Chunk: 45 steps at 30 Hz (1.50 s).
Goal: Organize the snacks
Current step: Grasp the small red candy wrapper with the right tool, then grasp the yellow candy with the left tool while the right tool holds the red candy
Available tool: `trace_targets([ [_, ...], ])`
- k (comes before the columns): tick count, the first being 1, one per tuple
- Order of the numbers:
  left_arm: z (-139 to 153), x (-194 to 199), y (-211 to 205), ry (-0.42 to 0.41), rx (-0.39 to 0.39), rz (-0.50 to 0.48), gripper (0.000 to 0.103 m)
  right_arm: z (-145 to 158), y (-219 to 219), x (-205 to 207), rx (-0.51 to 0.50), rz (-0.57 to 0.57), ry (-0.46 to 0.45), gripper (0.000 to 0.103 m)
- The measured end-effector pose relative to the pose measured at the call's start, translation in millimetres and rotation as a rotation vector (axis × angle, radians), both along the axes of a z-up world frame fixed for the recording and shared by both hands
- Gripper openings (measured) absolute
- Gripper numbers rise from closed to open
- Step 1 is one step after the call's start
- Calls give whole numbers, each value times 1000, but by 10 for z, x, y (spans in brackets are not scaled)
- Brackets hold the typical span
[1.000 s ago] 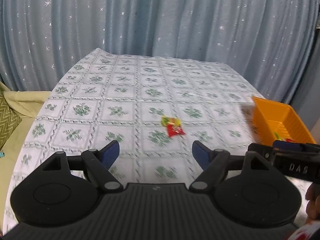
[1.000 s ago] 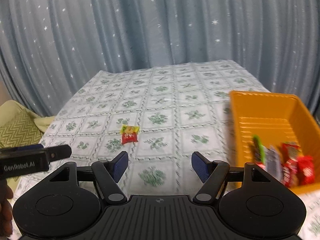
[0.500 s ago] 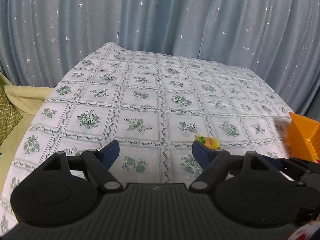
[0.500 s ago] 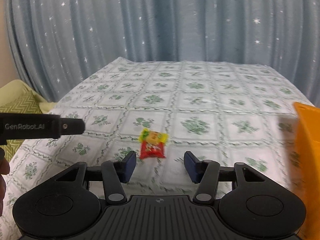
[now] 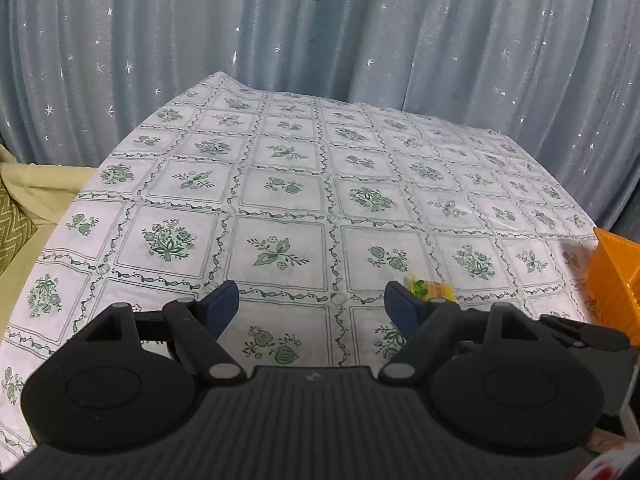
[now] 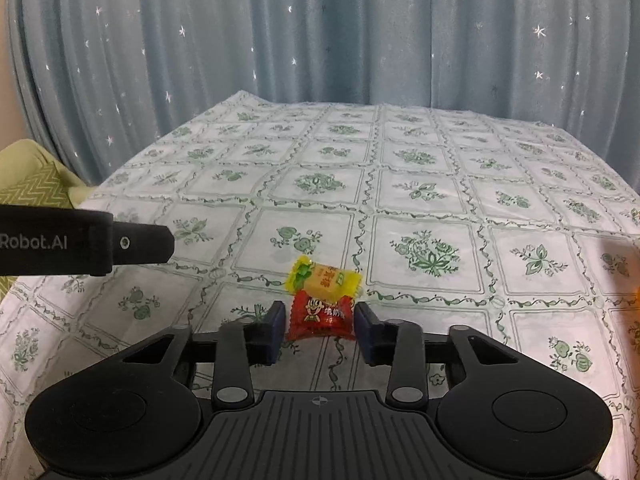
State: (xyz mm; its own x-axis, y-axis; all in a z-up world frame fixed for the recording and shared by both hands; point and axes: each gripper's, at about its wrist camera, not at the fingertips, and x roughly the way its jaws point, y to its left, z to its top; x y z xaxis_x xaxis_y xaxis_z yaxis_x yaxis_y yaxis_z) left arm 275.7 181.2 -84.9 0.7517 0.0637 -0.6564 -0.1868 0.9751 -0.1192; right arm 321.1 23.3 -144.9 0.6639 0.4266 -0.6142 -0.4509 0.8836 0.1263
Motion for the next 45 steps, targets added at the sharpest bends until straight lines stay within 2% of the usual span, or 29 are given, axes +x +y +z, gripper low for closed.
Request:
trace_targets([
  [4, -20, 5, -14, 8, 0, -16, 78, 13, -22, -26, -12, -8, -11, 23],
  [8, -36, 40, -52, 1, -14, -44, 78, 140, -155, -43, 5, -58, -41, 23],
  [16, -183, 290, -351, -14, -6, -188, 76, 256, -633, 53, 26, -230, -14, 23],
  [20, -277, 404, -505, -19, -48, -213, 64, 240, -764, 107, 37, -273, 12, 23],
  [27, -438, 558, -773, -32, -1, -233, 63, 238, -797, 126, 36, -270, 13, 23],
  [36, -584, 577, -941, -52, 115, -224, 40, 182, -847, 184, 50, -300, 33, 23],
  [39, -568, 567, -926, -55, 108, -212, 31, 187, -861, 187, 58, -304, 35, 23],
  [40, -553, 561, -924, -56, 108, -210, 24, 190, -864, 181, 60, -305, 36, 23],
  [45, -502, 515, -891, -45, 84, -179, 22, 231, -887, 165, 66, -306, 30, 23],
])
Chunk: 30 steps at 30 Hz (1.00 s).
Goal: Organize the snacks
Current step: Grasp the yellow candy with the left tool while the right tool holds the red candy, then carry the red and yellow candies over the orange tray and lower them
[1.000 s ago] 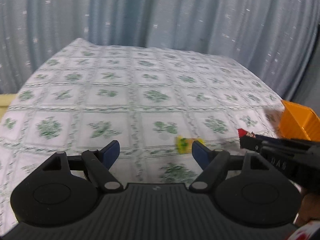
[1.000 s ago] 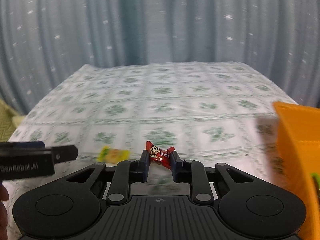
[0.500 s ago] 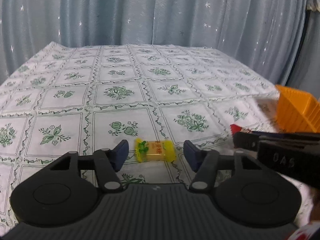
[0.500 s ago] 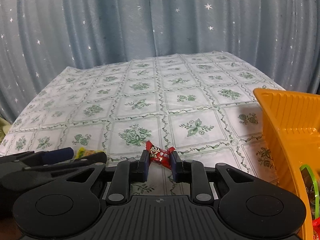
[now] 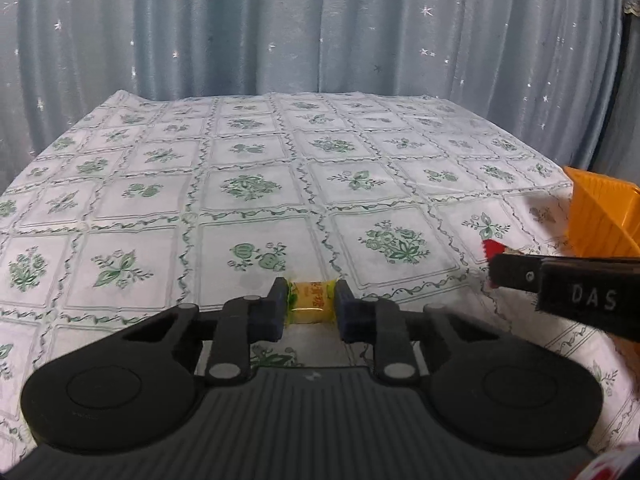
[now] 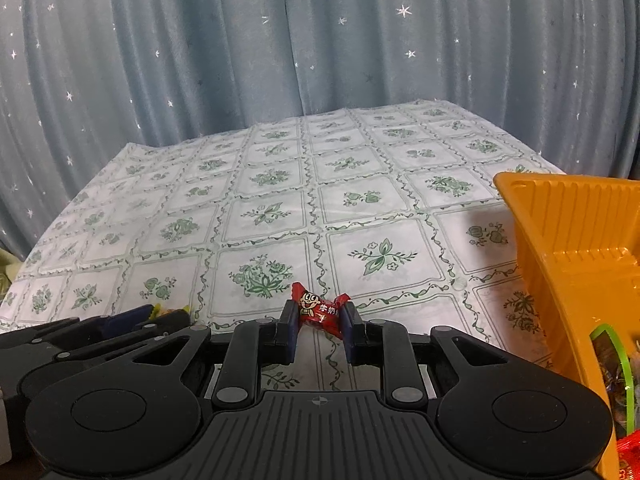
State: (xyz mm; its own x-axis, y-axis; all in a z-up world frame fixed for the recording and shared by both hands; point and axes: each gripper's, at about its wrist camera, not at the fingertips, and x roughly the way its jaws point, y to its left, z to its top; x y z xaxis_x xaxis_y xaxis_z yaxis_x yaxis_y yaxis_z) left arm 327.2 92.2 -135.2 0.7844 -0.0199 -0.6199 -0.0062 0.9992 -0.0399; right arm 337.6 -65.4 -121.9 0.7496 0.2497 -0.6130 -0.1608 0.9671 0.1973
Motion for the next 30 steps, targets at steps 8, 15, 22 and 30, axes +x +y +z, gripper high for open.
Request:
trace_targets([
  [8, 125, -160, 25, -13, -20, 21, 21, 109, -115, -137, 11, 2, -16, 23],
  [15, 342, -407, 0, -20, -64, 38, 21, 243, -219, -492, 2, 34, -35, 23],
  [22, 634, -806, -201, -41, -96, 28, 21, 478, -432, -949, -14, 27, -70, 23],
  [30, 880, -1331, -431, -17, -191, 39, 21, 756, -865, -1445, -22, -41, -79, 23],
])
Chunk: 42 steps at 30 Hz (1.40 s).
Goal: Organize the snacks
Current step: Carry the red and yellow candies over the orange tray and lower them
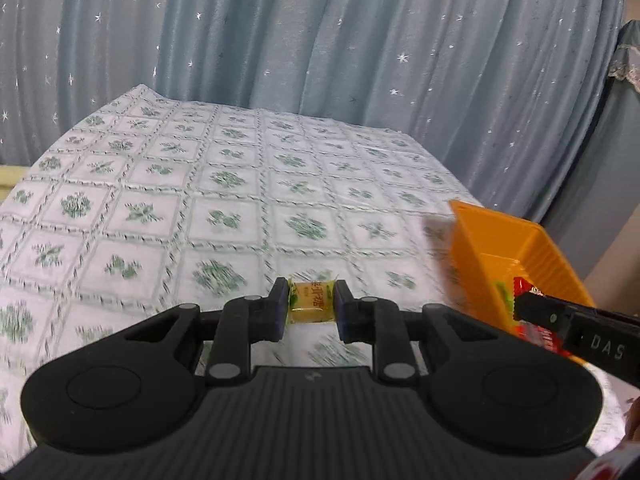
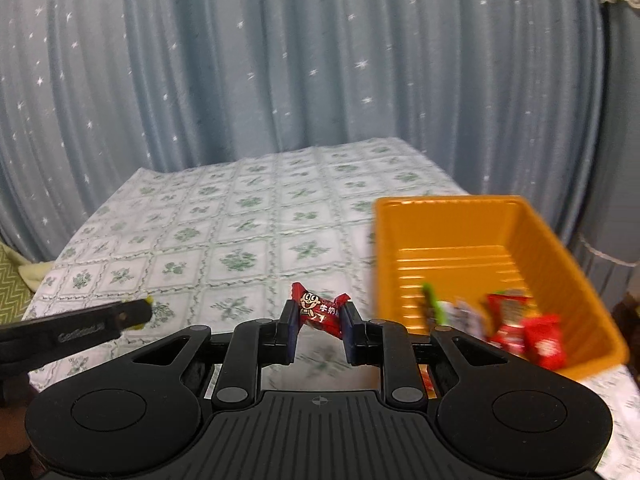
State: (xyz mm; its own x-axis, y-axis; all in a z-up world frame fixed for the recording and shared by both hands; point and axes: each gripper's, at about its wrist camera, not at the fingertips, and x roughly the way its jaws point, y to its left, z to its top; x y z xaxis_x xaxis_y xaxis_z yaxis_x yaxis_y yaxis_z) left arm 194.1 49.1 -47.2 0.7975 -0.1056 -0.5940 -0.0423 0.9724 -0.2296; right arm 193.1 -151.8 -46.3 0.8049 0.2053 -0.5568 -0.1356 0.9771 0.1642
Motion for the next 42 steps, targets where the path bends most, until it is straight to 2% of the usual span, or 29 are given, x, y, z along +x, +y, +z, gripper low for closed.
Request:
trace_targets([
  [2, 54, -108, -60, 6, -38, -5, 21, 66, -110, -122, 0, -21, -3, 23],
  [9, 291, -436, -374, -17, -30, -44, 21, 232, -470, -495, 9, -87, -10, 23],
  [17, 488, -608, -807, -38, -12, -116, 21, 358, -835, -796, 18, -148, -24, 23],
  [29, 600, -663, -1264, -47, 17, -192, 21, 394, -1283, -1015, 50, -223, -31, 23],
  [42, 564, -473, -1589, -36, 39, -248, 21, 307, -1517, -922, 75, -246, -9, 23],
])
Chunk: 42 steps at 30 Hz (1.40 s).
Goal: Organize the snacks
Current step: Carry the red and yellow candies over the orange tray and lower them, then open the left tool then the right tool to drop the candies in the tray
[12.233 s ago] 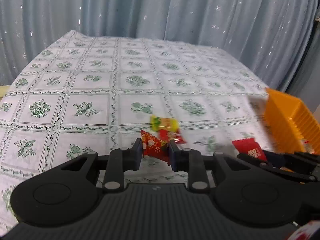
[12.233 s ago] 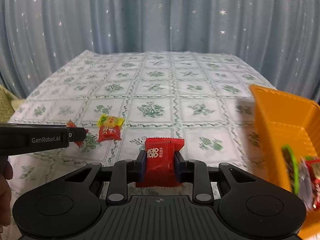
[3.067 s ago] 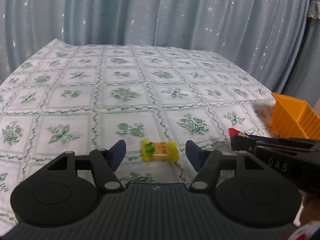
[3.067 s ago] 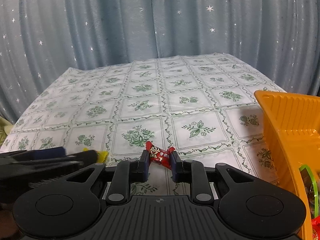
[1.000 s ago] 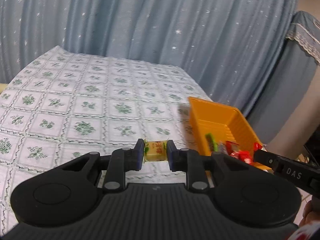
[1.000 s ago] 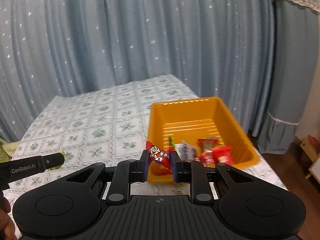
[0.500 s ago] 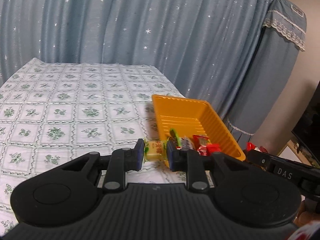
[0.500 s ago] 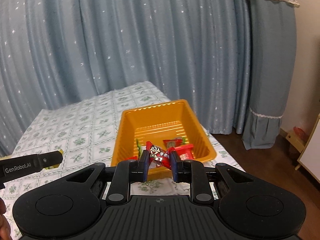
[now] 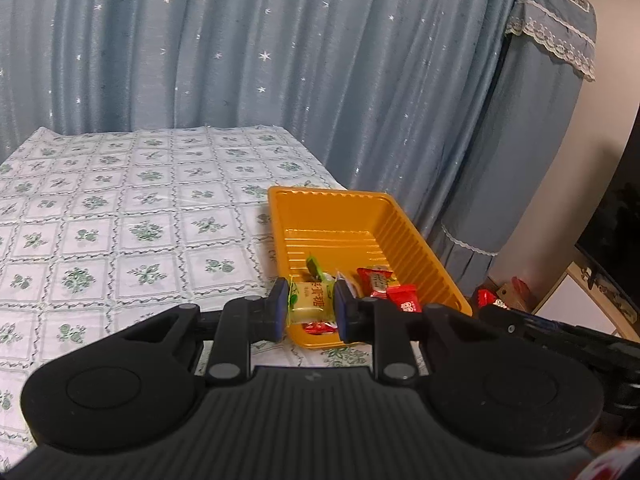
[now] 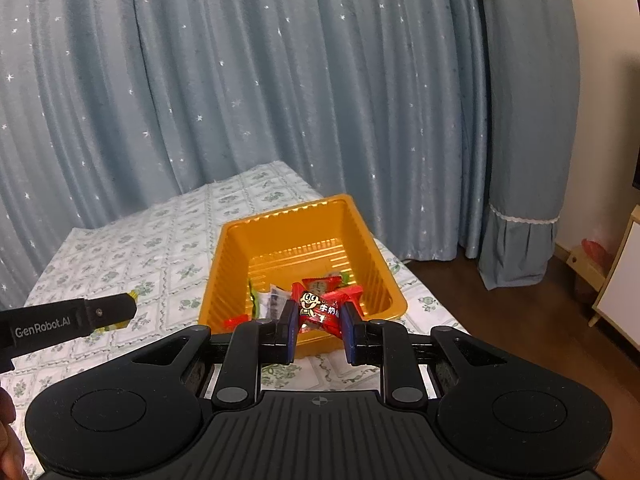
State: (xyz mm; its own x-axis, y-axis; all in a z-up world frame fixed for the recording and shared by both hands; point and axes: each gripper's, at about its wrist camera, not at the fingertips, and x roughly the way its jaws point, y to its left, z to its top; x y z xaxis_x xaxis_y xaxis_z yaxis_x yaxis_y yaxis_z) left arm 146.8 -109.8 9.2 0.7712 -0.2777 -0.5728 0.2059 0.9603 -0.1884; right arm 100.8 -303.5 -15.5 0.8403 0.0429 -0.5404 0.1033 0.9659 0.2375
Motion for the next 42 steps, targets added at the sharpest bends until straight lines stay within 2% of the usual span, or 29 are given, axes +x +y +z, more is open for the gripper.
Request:
trace_targets([
  [12, -121, 396, -276, 22, 16, -69, 21, -88, -102, 340, 1, 3, 23, 23],
  [27, -323, 1148, -477, 79, 21, -117, 21, -191, -146, 1157, -43, 101, 71, 23],
  [42, -449, 1685, -648, 107, 30, -178, 22, -287, -249, 1658, -22, 94, 111, 23],
])
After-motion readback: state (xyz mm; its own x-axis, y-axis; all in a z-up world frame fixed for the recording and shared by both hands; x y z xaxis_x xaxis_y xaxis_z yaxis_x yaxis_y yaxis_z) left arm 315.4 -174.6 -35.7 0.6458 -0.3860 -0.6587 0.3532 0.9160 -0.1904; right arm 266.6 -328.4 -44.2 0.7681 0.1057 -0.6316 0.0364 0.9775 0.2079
